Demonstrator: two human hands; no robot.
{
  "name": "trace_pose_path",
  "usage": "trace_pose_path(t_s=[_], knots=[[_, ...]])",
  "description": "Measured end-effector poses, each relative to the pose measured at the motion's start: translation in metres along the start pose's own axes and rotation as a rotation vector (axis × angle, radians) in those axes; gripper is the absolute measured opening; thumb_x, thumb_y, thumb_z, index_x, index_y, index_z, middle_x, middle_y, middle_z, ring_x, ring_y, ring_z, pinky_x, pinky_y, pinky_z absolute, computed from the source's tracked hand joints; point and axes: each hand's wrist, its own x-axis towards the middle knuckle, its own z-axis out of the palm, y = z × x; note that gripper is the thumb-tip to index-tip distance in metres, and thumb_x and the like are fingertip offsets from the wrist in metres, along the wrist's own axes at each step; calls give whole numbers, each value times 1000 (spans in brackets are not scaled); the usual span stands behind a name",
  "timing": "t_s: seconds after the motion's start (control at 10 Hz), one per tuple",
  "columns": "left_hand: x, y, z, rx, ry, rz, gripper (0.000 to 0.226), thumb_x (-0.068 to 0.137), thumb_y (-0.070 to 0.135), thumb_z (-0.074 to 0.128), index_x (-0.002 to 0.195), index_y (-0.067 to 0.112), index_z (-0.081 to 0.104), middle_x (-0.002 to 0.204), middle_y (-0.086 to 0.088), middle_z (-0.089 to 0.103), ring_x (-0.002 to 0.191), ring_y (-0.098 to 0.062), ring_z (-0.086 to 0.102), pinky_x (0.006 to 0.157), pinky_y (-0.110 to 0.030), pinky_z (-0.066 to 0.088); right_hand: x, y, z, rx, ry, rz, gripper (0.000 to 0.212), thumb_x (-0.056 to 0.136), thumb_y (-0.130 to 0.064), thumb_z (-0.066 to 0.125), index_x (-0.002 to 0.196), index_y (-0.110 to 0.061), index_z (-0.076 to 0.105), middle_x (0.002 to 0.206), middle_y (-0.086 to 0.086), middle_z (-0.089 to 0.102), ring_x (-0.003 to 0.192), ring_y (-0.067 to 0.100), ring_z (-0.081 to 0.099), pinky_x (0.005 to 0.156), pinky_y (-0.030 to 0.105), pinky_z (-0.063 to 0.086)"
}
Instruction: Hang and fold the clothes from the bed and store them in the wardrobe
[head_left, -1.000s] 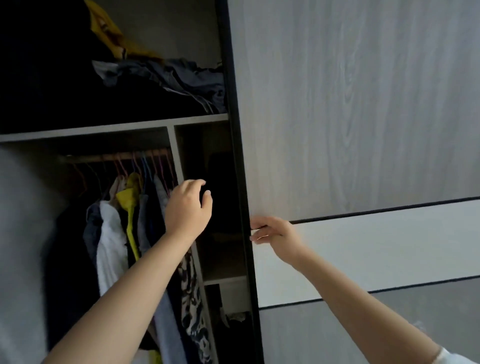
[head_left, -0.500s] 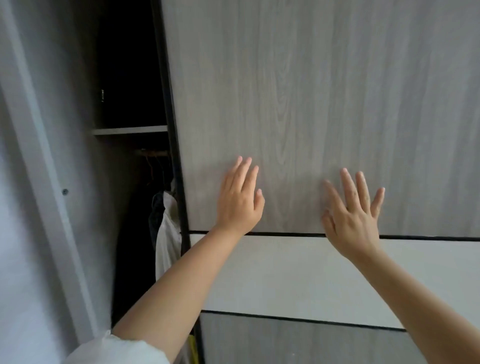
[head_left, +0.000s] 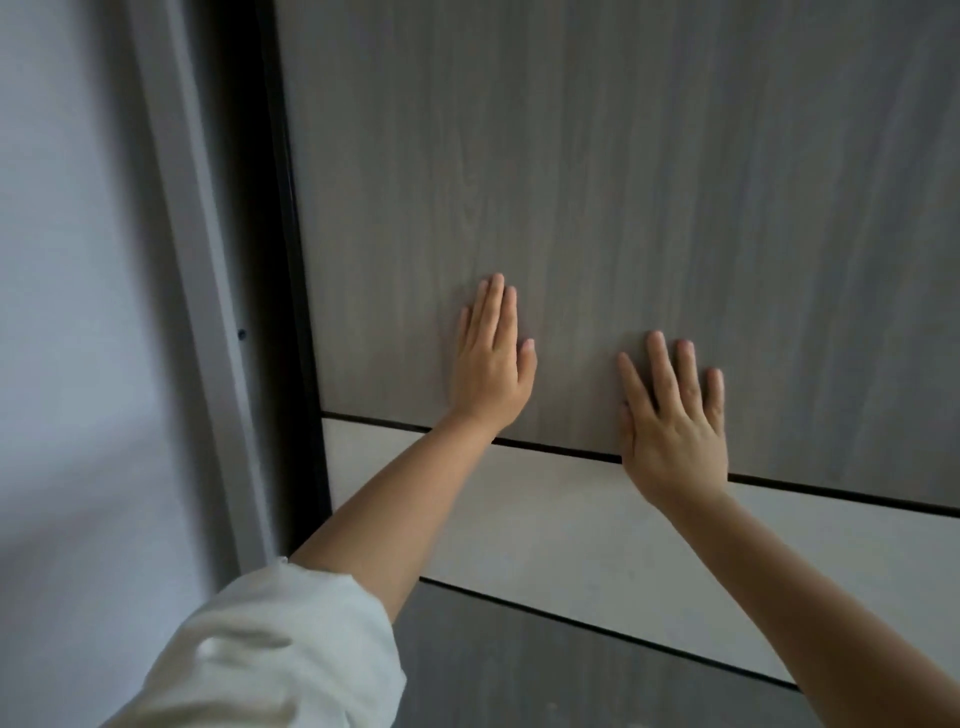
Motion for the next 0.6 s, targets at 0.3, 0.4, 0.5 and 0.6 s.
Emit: trace_pose_path(t_s=[0.3,0.4,0.5,0.6], knots=[[0,-72,-3,140,150,58,57,99,39,14,131,-6,27,131,-34,43,127,-35,25,113,-31,8,19,-61,33,-41,50,-74,42,99,-29,17,134,-12,34,142,6,27,130,28,27,112,39,5],[2,-84,-1,156,164,160,57,99,38,15,130,-8,28,130,-36,43,127,-37,26,114,-29,6,18,-63,39,-70,75,-75,46,90,-28,33,134,-13,35,142,5,28,131,28,26,112,39,6],[2,-88,-1,131,155,193,57,99,38,15,130,-8,29,129,-36,43,126,-37,27,112,-33,12,16,-62,40,-59,105,-70,47,88,-27,35,133,-13,36,142,5,28,131,27,27,111,39,7],[2,-91,1,154,155,210,58,98,39,15,130,-8,29,130,-34,44,127,-36,28,113,-33,12,17,-65,35,19,104,-65,47,86,-25,36,131,-10,39,142,7,31,131,28,27,111,40,10]])
